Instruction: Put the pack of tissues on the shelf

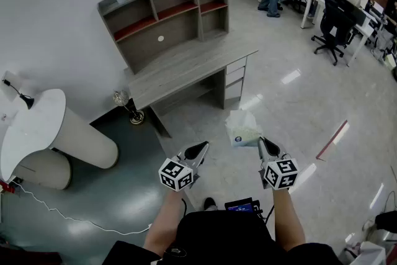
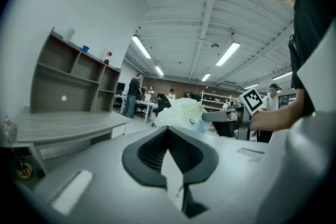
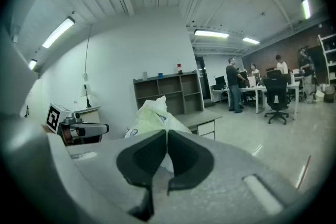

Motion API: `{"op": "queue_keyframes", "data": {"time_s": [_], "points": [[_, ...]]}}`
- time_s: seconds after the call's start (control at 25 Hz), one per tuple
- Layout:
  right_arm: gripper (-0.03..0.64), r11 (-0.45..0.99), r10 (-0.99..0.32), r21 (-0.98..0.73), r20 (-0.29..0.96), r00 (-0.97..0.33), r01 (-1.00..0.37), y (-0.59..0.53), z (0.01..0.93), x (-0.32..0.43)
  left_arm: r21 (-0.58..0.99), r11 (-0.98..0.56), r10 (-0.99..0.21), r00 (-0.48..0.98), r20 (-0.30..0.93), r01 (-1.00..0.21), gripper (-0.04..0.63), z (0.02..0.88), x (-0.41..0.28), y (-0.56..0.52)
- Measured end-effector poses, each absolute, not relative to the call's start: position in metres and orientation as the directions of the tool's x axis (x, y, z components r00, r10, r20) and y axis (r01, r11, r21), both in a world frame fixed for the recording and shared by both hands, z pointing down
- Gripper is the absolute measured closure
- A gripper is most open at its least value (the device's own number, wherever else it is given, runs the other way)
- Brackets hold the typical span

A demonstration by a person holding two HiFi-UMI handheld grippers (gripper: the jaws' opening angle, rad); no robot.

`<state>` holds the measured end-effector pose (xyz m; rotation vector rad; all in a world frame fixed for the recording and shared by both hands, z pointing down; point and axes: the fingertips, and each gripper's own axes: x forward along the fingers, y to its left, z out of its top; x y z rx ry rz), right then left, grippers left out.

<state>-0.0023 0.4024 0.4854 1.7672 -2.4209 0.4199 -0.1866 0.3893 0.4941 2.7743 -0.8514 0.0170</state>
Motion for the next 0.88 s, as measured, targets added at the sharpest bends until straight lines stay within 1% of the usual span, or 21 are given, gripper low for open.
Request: {"op": "queue_keyframes", "data": {"time_s": [0.32, 0.56, 0.88], "points": [[0.609, 0.29, -0.91, -0.163, 0.258, -0.325, -0.943, 0.407, 0.49, -0.003, 0.223, -0.785, -0.569, 0.815, 0.107, -0.578, 0.604, 0.5, -0.185, 0.393], [0.609, 0.296, -0.908, -0.178, 0.251, -0.335, -0.938, 0.406, 0.488, -0.001, 0.253, -0.813, -0.526, 0.848, 0.069, -0.525, 0.595, 0.495, -0.178, 0.4], [0.609, 0.317, -0.901, -0.187, 0.248, -0.357, -0.93, 0.408, 0.488, 0.001, 0.269, -0.812, -0.526, 0.849, 0.046, -0.517, 0.595, 0.493, -0.174, 0.407]]}}
